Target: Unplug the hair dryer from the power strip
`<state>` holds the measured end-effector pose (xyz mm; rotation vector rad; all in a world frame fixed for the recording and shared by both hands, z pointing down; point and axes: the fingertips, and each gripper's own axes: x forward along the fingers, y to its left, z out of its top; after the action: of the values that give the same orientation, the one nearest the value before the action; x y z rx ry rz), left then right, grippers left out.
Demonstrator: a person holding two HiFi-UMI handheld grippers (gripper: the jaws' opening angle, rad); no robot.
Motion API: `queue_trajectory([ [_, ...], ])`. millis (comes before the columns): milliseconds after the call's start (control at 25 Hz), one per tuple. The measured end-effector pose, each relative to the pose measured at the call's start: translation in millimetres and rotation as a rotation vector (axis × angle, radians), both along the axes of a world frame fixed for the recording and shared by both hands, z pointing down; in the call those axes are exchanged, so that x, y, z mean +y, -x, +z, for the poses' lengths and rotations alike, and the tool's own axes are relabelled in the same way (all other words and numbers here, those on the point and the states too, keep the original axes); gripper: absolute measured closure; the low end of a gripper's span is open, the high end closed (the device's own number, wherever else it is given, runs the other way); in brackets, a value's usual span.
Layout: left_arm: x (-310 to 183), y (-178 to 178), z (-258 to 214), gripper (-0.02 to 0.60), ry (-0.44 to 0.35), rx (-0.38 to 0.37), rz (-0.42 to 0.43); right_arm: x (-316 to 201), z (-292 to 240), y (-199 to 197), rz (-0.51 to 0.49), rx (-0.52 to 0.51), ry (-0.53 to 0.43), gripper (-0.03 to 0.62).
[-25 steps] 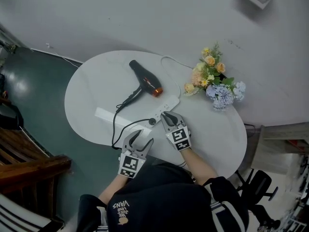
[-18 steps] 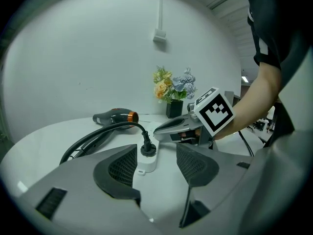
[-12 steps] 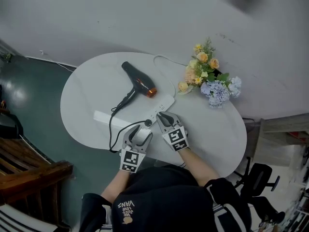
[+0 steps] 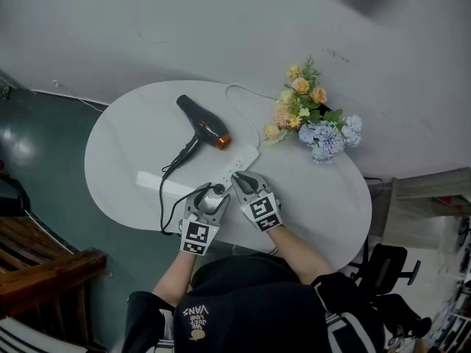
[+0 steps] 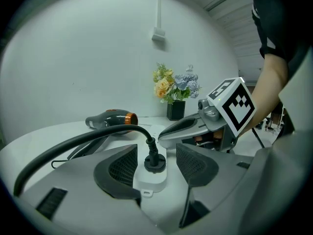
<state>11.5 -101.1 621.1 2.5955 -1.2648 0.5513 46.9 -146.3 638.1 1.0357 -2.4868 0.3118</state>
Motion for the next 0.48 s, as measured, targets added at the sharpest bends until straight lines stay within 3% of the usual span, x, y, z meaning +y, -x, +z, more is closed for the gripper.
queue_trajectory([
  [120,-3.8,-2.4,-0.3,0.334,-0.006,0.005,0.012,0.5,0.0,1.0,-0.007,0.01,-0.007,0.526],
  [240,-7.3,-0.6,-1.9,0.451,-0.015,0.006,0.004,0.5,-0.3,1.0,-0.004,0.008,-0.009,0.526],
  [320,-9.5,1.6,-1.5,0.492,-0.013,0.004,-0.004,0.2,-0.3,0.7,-0.003,0.008,-0.008,0.526],
  [480,-9.4,0.9,-0.3,0.492,-0.005,-0.004,0.011,0.4,0.1,1.1,0.001,0.013,-0.005,0.526],
])
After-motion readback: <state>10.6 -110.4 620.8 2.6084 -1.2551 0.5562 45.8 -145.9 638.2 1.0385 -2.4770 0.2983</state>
